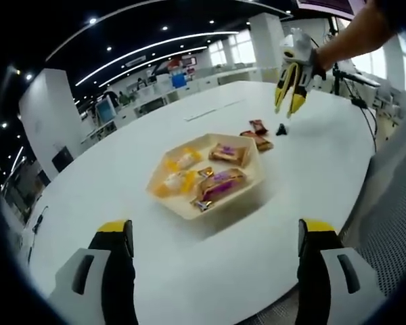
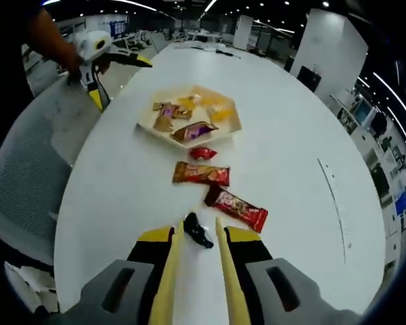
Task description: Place the target food into the container with the food tongs after gripping and lifting it, then release it inside without dropping or visibly crushing the food.
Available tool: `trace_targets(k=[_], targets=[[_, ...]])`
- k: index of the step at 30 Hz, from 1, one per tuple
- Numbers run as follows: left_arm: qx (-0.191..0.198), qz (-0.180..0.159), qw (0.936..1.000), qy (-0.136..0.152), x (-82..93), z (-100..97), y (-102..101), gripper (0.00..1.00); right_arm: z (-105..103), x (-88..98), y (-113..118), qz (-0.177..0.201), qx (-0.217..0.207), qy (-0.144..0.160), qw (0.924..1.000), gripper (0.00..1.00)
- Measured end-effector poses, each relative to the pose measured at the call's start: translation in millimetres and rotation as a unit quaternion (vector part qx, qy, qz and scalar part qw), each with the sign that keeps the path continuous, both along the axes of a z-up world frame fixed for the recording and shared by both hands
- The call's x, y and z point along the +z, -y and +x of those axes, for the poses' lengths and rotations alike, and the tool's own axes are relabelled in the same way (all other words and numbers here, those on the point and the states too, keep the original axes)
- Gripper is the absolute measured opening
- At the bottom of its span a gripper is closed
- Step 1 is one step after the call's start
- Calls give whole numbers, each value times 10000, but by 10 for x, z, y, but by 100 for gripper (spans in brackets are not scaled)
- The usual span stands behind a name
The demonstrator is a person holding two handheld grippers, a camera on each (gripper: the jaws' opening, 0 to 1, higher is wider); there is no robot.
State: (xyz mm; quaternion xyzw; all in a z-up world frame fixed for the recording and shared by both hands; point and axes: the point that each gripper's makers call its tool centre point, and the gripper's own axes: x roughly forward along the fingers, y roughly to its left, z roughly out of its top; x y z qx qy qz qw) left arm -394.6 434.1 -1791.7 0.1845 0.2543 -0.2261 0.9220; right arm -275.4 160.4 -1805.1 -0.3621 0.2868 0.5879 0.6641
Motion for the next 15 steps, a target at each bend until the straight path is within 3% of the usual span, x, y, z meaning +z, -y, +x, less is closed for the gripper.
trace_targets(k=[9,15], targets=[[18,15,10000,-23,-11,3,-13,97,18,-191,46,-173,-64,-82,9998,28],[55,19,10000,-20,-12,8,-25,96,25,-274,71,-204,-689,-350,9968,27]])
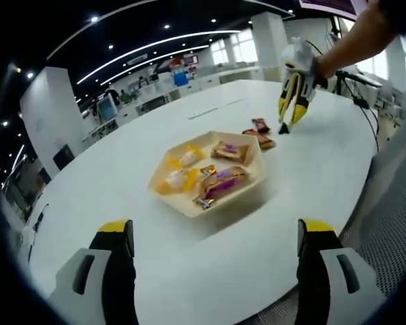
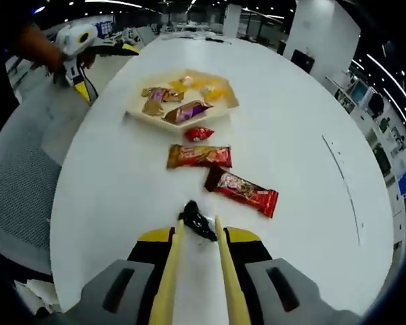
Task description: Place the target food into the container with the food tongs after gripping and lifting it, then release it inside without dropping or visibly crushing the food.
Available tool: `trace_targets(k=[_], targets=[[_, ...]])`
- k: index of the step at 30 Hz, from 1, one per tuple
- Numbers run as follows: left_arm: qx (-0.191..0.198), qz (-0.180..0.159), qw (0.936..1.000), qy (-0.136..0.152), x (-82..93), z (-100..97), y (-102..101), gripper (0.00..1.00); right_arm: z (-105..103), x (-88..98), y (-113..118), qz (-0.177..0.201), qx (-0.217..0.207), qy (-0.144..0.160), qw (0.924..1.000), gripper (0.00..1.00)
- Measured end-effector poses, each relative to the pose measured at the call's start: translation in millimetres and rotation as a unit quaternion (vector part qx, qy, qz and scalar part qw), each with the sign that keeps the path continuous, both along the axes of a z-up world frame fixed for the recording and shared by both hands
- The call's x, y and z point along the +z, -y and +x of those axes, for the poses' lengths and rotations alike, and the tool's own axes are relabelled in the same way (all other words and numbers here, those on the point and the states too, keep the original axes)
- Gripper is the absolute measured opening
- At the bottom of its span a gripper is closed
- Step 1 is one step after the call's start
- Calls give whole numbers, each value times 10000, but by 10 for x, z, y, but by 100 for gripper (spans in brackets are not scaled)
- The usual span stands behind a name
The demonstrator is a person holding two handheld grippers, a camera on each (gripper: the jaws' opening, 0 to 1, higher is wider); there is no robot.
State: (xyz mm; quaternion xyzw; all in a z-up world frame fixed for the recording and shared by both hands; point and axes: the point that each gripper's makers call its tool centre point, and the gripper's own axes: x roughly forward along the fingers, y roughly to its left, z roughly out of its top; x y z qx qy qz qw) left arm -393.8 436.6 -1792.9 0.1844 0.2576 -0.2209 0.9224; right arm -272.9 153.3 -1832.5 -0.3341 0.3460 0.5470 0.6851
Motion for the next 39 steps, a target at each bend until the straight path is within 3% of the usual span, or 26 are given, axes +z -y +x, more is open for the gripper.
trace_targets(k=[4,7,12,16,17,19,28,39], targets=[[8,-6,10000,-7,-3,0,-5,96,-28,15,-21,42,-116,-145,9998,25],[21,-23,10000,-5,1,2,-11,96,-28,23,-39,-119,338,156,9992,26],[32,-30,10000,-14,-9,4,-23,96,-69,-37,-119,-237,801,234,9962,26],[42,-37,10000,-31,-8,3,-25,95,-60,-77,-166,-248,880,188,9956,26],[46,-35,10000,-28,-7,4,-27,95,-40,-86,-148,-198,451,-89,9987,25],[53,-21,10000,-36,-12,6,-33,95,-6,-70,-145,-137,183,-260,9994,23],[76,-17,10000,-41,-16,8,-40,95,9,-51,-91,-396,-29,-156,9991,18],[66,-10,10000,-29,-10,8,-35,95,56,79,-4,-314,-439,-241,9983,19]])
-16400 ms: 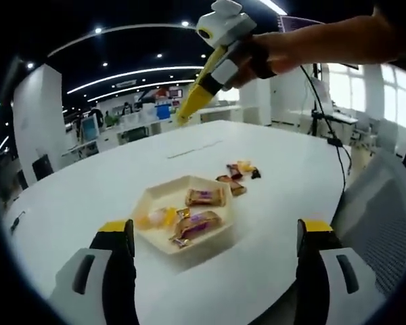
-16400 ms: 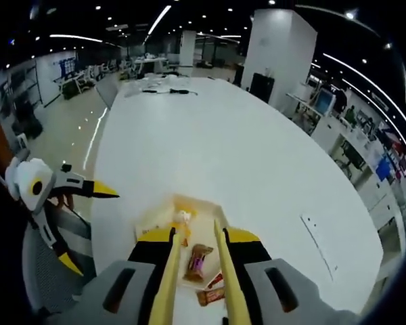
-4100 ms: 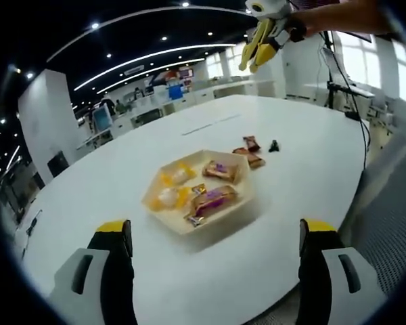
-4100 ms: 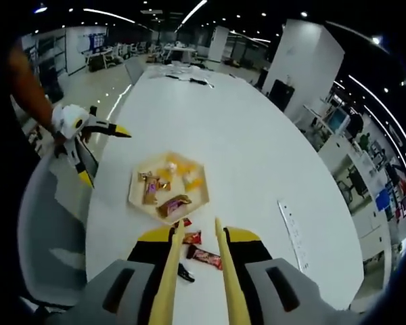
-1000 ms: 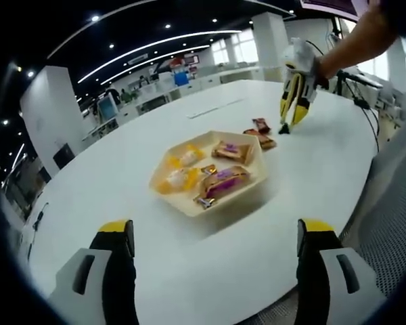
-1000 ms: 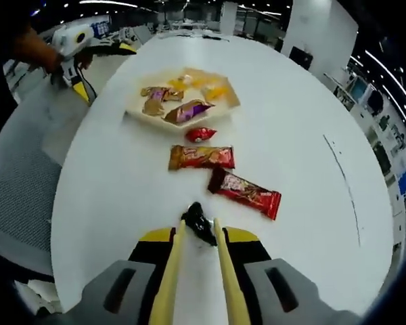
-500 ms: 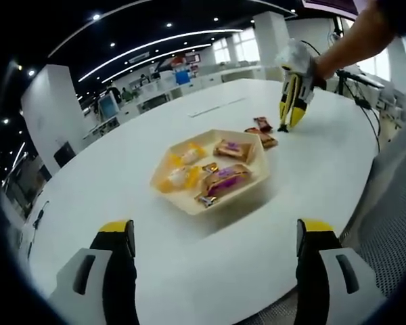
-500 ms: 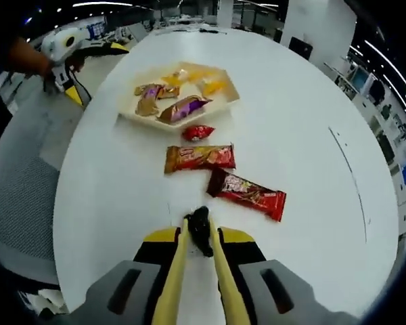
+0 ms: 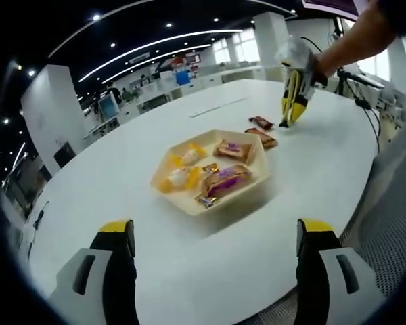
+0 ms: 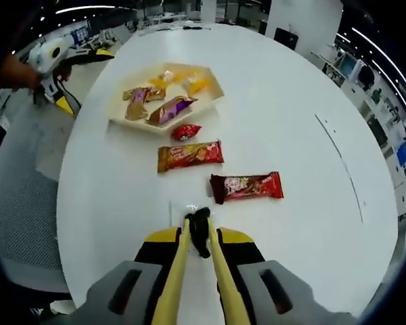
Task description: Place the target food into the container with the food tongs after gripping and lifting it, then release it inside without dropping or visibly crushing the food.
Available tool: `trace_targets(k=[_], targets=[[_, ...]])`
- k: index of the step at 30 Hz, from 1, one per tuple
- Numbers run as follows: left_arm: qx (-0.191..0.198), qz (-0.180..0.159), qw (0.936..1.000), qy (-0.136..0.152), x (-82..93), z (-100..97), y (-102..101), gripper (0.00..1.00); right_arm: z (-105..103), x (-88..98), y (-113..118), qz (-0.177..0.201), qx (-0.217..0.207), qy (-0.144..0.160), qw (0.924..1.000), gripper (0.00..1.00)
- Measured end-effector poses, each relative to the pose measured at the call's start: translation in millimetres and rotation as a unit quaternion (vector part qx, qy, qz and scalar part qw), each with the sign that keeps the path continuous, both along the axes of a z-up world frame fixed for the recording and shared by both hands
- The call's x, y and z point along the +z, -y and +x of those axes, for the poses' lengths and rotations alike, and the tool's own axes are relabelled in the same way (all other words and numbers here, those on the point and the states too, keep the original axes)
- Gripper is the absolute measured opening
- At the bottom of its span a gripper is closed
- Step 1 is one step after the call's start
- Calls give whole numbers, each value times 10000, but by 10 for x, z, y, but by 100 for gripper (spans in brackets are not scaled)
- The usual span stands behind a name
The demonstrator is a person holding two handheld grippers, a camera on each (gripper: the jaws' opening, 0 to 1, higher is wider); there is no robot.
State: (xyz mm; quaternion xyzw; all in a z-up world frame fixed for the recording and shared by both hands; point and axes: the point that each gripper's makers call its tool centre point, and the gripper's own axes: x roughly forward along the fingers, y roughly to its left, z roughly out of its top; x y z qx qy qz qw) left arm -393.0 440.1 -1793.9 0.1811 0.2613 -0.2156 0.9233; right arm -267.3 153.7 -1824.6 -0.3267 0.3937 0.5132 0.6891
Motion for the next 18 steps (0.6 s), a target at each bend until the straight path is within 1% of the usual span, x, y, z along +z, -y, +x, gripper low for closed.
trace_targets(k=[6,7,8,14,18], targets=[[-8,-31,10000,21,-1,7,-3,96,53,127,23,59,-118,26,9999,19],[-8,-17,10000,70,15,16,-4,99,54,145,24,66,-122,-28,9999,19],[2,2,9999,169,42,39,-12,99,56,162,25,62,-130,-35,9999,20],[13,-51,9999,153,50,33,-5,99,133,320,22,117,-254,-31,9996,20],[-6,-68,9999,143,47,31,-1,99,134,407,5,107,-225,-63,9997,20]])
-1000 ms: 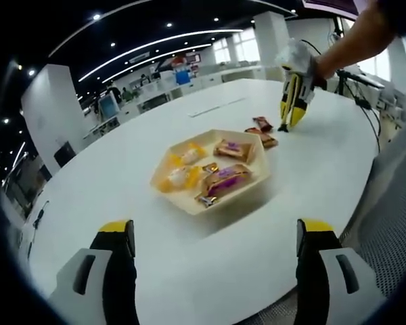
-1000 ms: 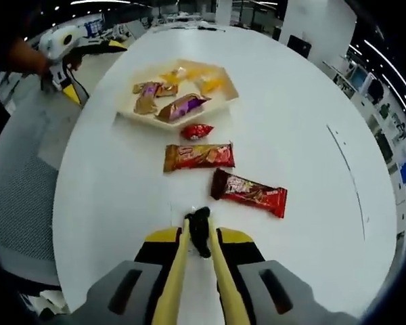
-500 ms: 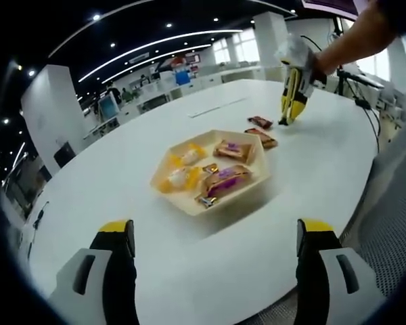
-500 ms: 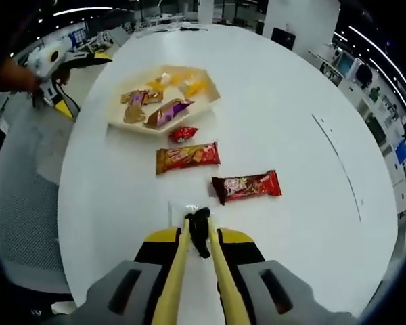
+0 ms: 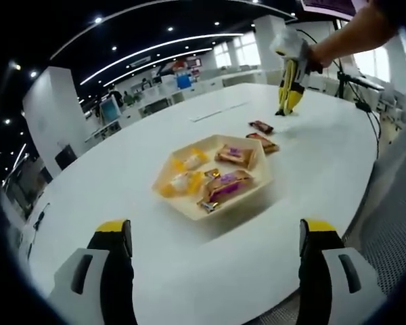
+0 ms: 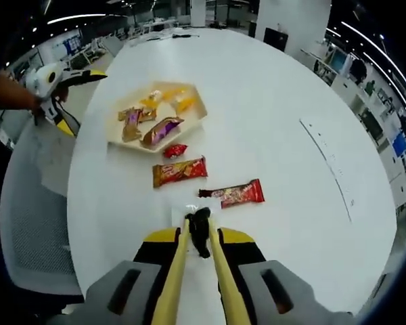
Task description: Place the target food into the container with the food tongs after gripping and lifting it, then release it inside without dropping or visibly crushing the food.
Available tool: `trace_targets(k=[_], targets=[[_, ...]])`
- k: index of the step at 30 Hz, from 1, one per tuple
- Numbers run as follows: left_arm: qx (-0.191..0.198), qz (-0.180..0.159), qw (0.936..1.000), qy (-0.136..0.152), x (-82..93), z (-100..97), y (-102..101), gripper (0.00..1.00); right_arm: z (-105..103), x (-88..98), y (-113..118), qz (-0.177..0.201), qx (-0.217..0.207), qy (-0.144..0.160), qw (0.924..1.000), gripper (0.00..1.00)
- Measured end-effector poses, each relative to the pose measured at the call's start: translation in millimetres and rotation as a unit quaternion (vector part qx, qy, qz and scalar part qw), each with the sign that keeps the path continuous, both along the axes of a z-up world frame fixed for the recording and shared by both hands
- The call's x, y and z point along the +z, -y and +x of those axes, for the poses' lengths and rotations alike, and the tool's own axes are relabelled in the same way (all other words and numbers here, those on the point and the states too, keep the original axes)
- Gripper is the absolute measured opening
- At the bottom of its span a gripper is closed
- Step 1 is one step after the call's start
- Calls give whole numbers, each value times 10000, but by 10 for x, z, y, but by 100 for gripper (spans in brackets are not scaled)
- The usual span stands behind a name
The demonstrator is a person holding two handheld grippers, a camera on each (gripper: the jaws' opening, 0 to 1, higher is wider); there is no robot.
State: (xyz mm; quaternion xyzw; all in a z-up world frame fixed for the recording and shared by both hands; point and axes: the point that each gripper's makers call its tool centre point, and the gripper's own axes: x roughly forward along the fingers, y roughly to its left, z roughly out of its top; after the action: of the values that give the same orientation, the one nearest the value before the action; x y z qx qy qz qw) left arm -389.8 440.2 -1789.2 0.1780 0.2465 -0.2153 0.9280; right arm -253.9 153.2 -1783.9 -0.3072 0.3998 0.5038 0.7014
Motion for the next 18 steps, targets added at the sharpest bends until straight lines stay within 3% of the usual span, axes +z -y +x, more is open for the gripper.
trace_targets(k=[18], targets=[[-22,65,10000,69,24,4,-5,99,48,208,-59,59,-55,135,9999,20]])
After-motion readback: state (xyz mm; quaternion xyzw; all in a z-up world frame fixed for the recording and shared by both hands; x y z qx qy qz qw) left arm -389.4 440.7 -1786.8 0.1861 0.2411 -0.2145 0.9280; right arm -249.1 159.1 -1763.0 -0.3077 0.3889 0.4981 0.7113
